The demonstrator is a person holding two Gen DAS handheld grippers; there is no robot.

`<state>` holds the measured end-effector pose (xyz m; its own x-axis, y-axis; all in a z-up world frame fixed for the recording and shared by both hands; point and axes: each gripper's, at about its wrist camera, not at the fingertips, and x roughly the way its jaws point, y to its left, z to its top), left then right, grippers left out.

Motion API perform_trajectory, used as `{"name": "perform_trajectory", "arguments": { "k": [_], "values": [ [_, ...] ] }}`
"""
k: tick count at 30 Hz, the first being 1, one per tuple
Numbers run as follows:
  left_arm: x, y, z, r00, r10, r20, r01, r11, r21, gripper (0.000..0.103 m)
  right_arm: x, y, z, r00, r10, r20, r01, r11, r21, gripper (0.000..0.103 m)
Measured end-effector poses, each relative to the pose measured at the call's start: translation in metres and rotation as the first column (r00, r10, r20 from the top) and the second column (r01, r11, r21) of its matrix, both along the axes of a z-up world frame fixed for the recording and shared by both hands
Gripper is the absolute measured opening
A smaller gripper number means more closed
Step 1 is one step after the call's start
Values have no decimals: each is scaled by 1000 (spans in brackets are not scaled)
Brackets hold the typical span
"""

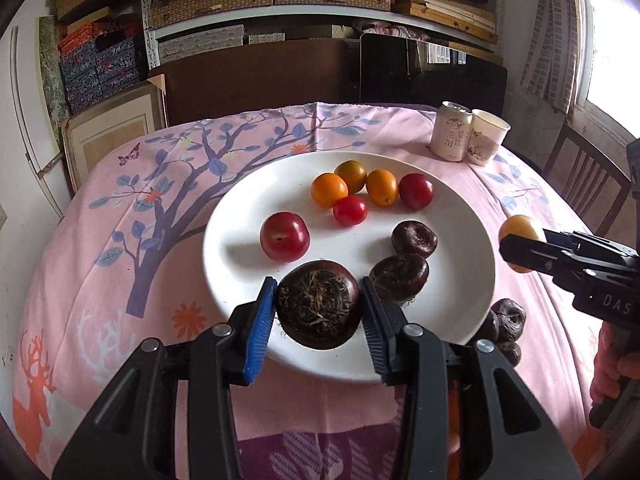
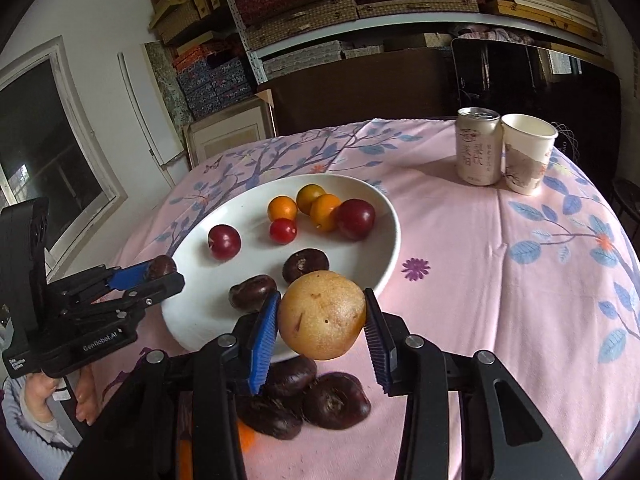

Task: Organize fruits
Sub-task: 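Carry the potato and dark round fruit onto the white plate and open both tools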

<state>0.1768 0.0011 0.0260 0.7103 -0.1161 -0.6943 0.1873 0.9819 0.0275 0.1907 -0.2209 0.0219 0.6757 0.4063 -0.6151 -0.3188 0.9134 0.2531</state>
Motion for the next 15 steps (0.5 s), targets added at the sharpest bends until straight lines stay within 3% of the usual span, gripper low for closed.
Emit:
{"name": "perform_trajectory", "arguments": {
  "k": [2, 3, 9, 11, 15],
  "values": [
    [3, 4, -4, 1000, 14, 18, -14, 1000, 4, 66, 10, 10, -5, 1000, 11, -5, -11, 1000, 19, 43],
    [2, 7, -6, 999, 26, 30, -26, 1000, 5, 83, 12, 11, -8, 1000, 11, -2, -11, 999, 32, 44],
    [-6, 22, -10, 999, 44, -1, -44, 998, -45, 89, 5, -1, -15, 1000, -5, -1, 5, 1000, 14, 54],
    [-13, 20, -13, 999, 41, -3, -42, 999, -29, 89, -4, -5, -16, 1000, -14, 0, 14, 1000, 4, 60],
    [-31, 12, -13, 999, 30, 26, -30, 1000, -6, 95, -22, -7, -20, 1000, -13, 6, 14, 999, -39, 63]
  ]
}}
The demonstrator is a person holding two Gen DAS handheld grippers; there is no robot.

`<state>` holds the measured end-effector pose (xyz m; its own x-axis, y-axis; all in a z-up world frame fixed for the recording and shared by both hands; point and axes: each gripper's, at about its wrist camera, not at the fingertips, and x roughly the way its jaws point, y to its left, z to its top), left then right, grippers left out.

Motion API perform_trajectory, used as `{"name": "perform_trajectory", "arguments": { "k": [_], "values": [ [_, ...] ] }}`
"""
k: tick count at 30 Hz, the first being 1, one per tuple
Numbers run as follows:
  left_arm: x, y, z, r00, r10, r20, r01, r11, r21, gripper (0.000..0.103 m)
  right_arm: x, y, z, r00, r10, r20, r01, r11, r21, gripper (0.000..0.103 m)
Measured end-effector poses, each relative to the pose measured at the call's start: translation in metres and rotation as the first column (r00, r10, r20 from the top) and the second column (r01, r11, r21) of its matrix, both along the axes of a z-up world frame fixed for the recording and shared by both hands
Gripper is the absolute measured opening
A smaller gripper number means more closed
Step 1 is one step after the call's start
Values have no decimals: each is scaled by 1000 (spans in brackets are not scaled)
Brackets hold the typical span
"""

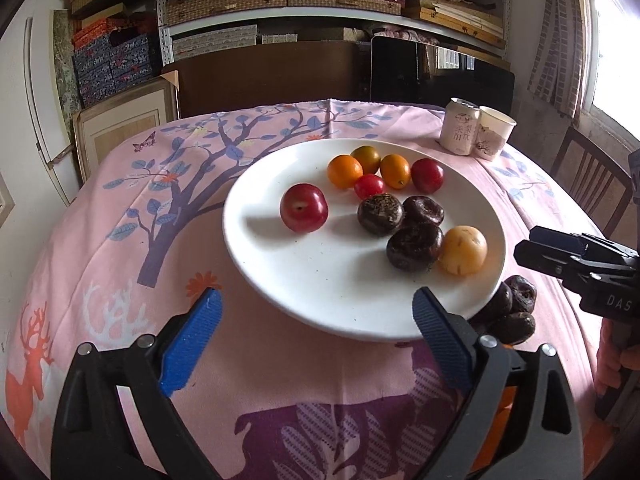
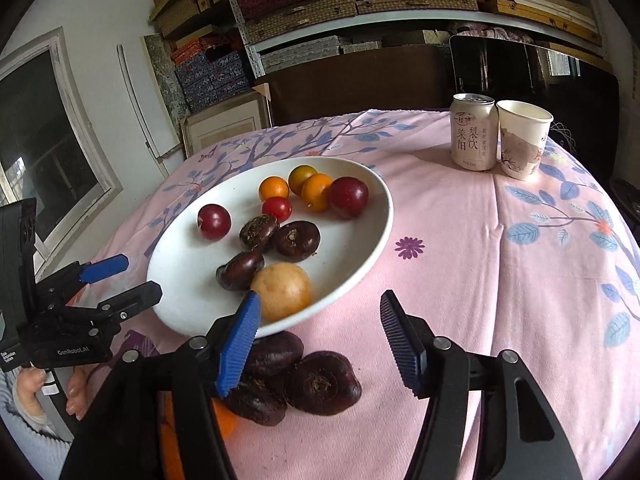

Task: Organize fruits
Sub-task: 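Carry the potato and dark round fruit onto the white plate and open both tools, then move both tools back from the plate toward the remaining fruits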

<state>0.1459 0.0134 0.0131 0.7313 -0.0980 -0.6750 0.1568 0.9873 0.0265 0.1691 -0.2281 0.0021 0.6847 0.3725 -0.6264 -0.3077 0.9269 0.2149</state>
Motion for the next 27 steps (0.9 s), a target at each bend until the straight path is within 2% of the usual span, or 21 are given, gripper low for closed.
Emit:
{"name": "perform_trajectory", "arguments": {
  "k": [6, 12, 18, 22, 24, 27],
  "values": [
    [-27, -15, 0, 998, -60, 15, 60, 998, -7, 97, -18, -17, -4, 999, -40, -9, 39, 999, -14, 73],
    [-41, -38, 3, 983, -185, 22, 186, 981, -54, 98, -21, -35, -1, 995, -95, -9, 95, 995, 20, 82],
    [-43, -72, -14, 967, -255, -25, 256, 965, 61, 98, -18, -34, 0, 995, -95, -18, 95, 995, 21, 83],
    [-43, -88, -26, 965, -259, -40, 262, 948, 182, 99, -19, -33, 1, 995, -97, -13, 97, 995, 19, 85],
    [-42, -84, -24, 965, -257, -47, 262, 949, 175, 99, -19, -33, 1, 995, -98, -15, 98, 995, 20, 86],
    [-46, -60, -13, 981, -193, -10, 192, 967, 166, 99, -20, -35, 2, 995, -101, -13, 101, 994, 28, 86]
  ]
}}
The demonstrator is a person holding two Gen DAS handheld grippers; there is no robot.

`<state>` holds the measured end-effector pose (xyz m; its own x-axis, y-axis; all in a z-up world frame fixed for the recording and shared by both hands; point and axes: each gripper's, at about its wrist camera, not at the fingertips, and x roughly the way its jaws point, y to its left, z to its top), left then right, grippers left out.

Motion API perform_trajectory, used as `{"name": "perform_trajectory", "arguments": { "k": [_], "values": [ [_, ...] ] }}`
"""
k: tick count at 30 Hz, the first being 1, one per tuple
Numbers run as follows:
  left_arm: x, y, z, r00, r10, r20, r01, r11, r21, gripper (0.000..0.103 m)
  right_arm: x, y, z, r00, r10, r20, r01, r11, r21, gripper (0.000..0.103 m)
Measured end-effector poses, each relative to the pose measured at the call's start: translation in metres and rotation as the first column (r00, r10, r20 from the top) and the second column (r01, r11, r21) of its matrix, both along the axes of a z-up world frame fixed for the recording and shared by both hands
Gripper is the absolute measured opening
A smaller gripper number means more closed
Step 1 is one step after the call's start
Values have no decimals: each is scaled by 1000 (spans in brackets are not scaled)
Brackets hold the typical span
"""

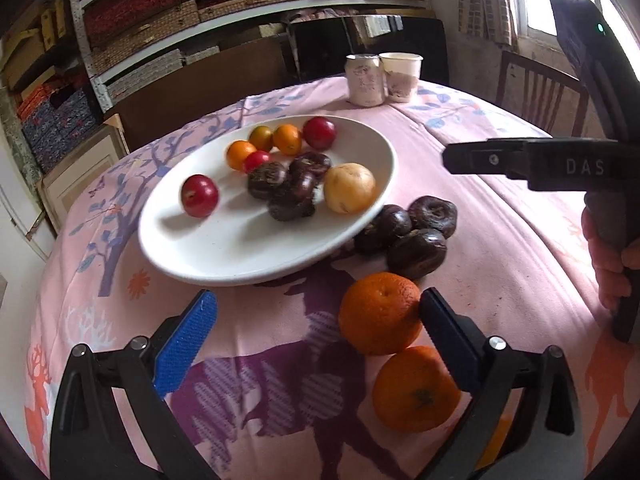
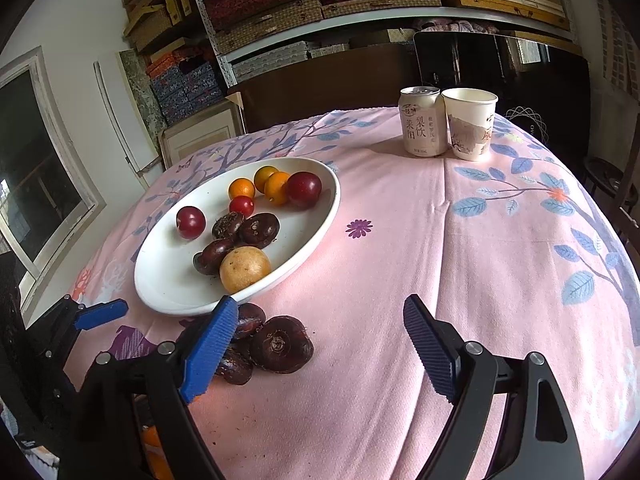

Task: Organize fruits
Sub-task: 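Move both tools back from the plate toward the remaining fruits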

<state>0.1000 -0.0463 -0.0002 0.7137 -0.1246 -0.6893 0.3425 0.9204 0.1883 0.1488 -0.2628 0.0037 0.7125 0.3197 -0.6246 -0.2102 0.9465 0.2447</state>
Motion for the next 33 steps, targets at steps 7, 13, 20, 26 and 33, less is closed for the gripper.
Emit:
{"name": "perform_trajectory", "arguments": {
  "k": [7, 13, 20, 26, 33],
  "values": [
    [-13, 108, 14, 965, 259, -40, -260, 935, -240, 99, -3, -5, 7, 1000, 1, 10, -1, 999, 35, 86],
    [-11, 87, 4, 976, 209, -59, -216, 959, -185, 99, -4, 1, 5, 1000, 17, 10, -18, 1000, 14, 86],
    [0, 64, -12, 978, 203, -42, -204, 979, -23, 99, -4, 3, 3, 1000, 21, 3, -21, 1000, 12, 86],
    [15, 56, -12, 984, 173, -49, -175, 984, -32, 99, -4, 10, -2, 999, 39, -10, -39, 999, -12, 86],
    [24, 42, -19, 990, 85, -109, -91, 994, -57, 65, -3, 11, -4, 999, 43, -20, -44, 999, -17, 86]
  ]
}}
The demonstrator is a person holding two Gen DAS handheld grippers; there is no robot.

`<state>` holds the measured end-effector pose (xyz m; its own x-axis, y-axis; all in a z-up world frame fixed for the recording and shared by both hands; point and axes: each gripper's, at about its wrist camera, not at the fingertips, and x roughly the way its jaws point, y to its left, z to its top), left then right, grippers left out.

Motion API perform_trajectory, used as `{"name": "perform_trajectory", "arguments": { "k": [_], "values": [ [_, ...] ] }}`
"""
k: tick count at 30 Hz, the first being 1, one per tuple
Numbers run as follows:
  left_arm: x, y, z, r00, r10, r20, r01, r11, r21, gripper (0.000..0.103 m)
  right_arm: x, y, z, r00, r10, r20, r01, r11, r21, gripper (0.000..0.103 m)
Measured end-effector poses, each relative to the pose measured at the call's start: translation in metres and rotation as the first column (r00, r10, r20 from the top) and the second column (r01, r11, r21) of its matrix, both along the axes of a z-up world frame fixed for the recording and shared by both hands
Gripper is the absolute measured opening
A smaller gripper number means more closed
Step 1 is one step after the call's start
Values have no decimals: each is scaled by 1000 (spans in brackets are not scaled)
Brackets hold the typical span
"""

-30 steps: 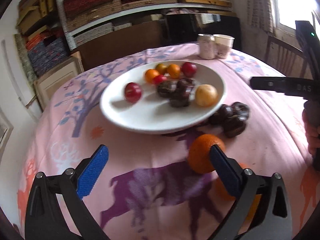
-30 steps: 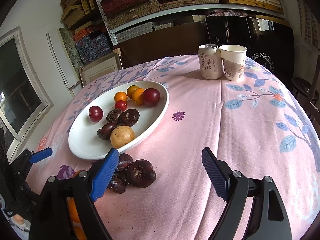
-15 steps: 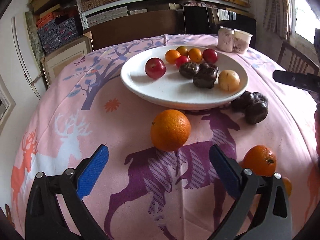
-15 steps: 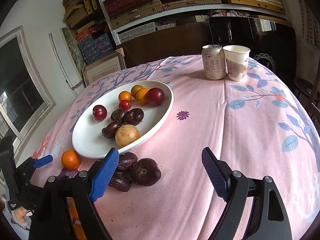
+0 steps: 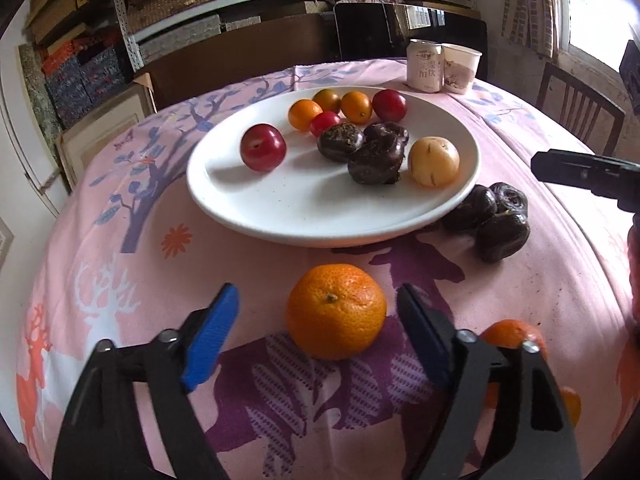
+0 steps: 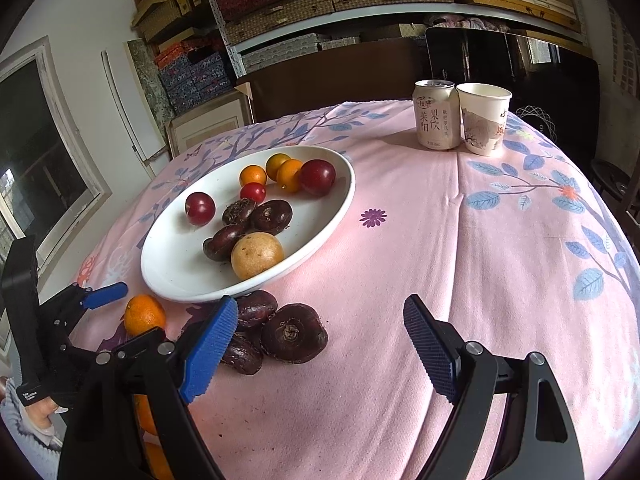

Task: Organize fruits
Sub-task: 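Move both tools back from the plate toward the remaining fruits, then grasp an orange with the left tool while the right tool grasps a dark brown fruit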

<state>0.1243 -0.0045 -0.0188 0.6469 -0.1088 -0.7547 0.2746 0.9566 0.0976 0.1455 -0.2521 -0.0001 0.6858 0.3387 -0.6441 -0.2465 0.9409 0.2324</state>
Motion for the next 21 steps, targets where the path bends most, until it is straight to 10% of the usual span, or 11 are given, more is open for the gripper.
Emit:
{"name": "perform_trajectory", "arguments": {
  "k": [2, 12, 21],
  "values": [
    [3, 3, -4, 999, -19, -47, 16, 998, -57, 47, -1, 2, -1, 1000, 10, 0, -10, 1000, -9, 86],
    [-7, 18, -1, 999, 18, -42, -21, 997, -72, 47, -19, 9, -15, 997, 70, -21, -71, 995, -66, 49],
    [-6, 15, -5, 999, 30, -41, -31, 999, -33, 47, -31, 60, -14, 971, 239, 14, -234, 960, -155, 47]
  ]
}}
